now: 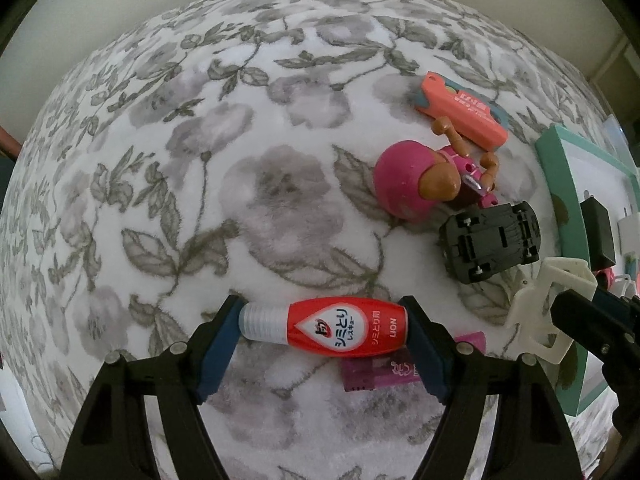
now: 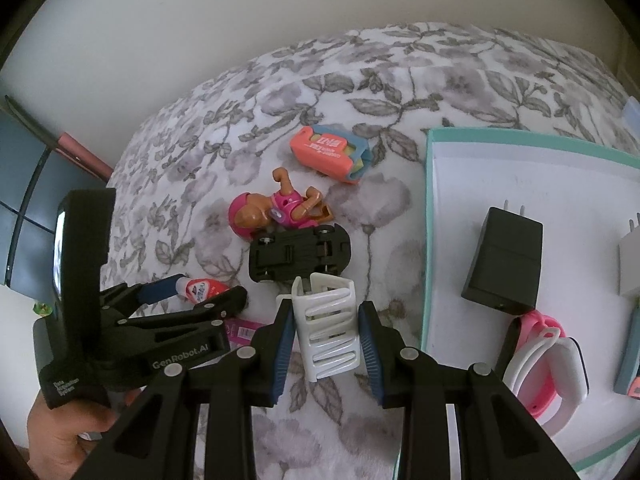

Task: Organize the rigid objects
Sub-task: 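Lift the red bottle and white comb off the bed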

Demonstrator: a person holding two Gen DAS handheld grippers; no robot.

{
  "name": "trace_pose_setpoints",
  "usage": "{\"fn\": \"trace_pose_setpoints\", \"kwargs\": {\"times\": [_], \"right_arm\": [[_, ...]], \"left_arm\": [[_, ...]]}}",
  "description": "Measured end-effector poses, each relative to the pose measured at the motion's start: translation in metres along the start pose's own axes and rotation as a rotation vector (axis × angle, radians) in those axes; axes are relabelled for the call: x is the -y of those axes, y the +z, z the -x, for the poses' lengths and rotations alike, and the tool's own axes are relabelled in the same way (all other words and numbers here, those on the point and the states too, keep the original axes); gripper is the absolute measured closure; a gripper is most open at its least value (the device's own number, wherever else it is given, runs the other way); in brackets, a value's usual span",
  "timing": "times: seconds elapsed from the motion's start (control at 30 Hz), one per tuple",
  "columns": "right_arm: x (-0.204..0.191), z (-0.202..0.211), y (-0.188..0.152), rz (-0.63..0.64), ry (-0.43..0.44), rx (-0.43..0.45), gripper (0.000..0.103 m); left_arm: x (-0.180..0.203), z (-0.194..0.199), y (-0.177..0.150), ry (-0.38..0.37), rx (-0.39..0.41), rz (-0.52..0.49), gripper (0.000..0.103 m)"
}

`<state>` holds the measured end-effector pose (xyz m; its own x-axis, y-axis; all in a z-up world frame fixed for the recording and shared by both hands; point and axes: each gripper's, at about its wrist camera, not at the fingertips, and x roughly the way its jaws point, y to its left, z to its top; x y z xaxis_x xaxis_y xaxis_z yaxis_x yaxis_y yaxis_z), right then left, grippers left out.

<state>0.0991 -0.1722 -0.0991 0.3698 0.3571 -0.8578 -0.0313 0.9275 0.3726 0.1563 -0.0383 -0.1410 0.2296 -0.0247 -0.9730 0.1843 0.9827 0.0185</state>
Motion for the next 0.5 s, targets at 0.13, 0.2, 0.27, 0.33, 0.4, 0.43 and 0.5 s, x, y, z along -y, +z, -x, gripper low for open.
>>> {"fn": "trace_pose_setpoints", "kwargs": {"times": [0.13,0.2,0.27,0.33,0.4,0.43,0.5], "right_arm": [[0.0,0.003,0.0,0.003,0.007,0.004,0.069],[0.0,0.005,0.0,0.005,0.01,0.009,0.069],[-0.001,0.009,0.001,0.007,0.014,0.017,0.069],[-0.001,0.013,0.001,0.01,0.017,0.028,0.069],[-0.001,0.019,0.002,0.012,0.021,0.04,0.069],[-0.001,0.021,0.002,0.011,0.023,0.046,0.069],[-0.001,0.028,0.003,0.009,0.029,0.062,0.069]], "left_arm": [[-0.016,0.01,-0.002,-0.022,0.019,0.019,0.024],[-0.018,0.018,-0.001,-0.02,0.039,0.024,0.024],[-0.018,0.026,-0.003,-0.022,0.055,0.029,0.024],[-0.019,0.034,-0.002,-0.044,0.072,0.041,0.024],[-0.021,0.044,-0.001,-0.059,0.089,0.05,0.024],[-0.021,0.049,-0.001,-0.058,0.101,0.05,0.024],[-0.021,0.061,0.001,-0.055,0.127,0.049,0.024]]}}
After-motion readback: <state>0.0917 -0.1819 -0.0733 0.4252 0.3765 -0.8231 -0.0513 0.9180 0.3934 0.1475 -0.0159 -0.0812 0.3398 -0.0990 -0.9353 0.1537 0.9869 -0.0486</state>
